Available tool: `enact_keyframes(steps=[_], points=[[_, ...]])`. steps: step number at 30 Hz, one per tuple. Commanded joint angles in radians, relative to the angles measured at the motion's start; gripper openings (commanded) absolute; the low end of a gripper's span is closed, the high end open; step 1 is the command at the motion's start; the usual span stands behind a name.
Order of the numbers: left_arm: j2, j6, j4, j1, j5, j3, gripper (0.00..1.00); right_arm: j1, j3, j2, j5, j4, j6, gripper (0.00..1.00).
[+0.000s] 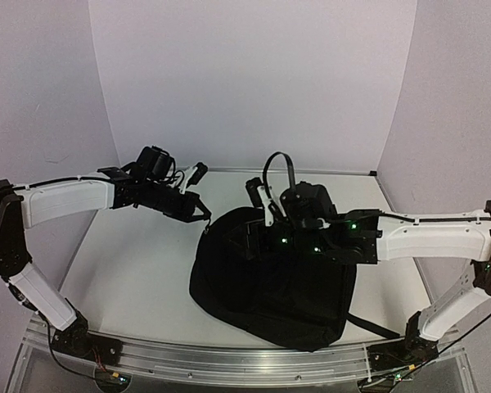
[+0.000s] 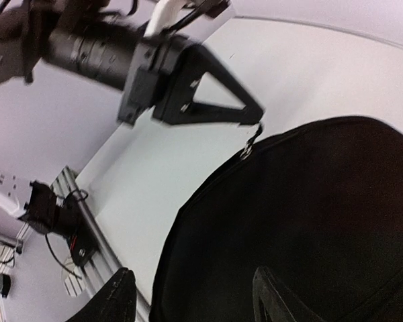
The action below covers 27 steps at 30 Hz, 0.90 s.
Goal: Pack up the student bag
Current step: Zip the student bag at the center of the board.
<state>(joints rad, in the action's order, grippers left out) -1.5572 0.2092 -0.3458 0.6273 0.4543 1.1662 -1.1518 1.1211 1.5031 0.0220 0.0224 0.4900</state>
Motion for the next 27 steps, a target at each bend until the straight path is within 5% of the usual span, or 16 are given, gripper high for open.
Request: enact_keyframes(steps=[1,8,27], points=[[0.042,-0.019,-0.068,-0.004,0.022,0.089,0.0,0.055,0.041,0.074,0.041,-0.185,-0.035,0.6],[0.036,-0.037,-0.148,-0.005,0.023,0.13,0.0,0.09,0.112,0.223,0.079,-0.278,-0.082,0.58],[0.03,-0.033,-0.149,-0.005,0.055,0.133,0.0,0.135,0.311,0.503,0.057,-0.315,-0.146,0.29]])
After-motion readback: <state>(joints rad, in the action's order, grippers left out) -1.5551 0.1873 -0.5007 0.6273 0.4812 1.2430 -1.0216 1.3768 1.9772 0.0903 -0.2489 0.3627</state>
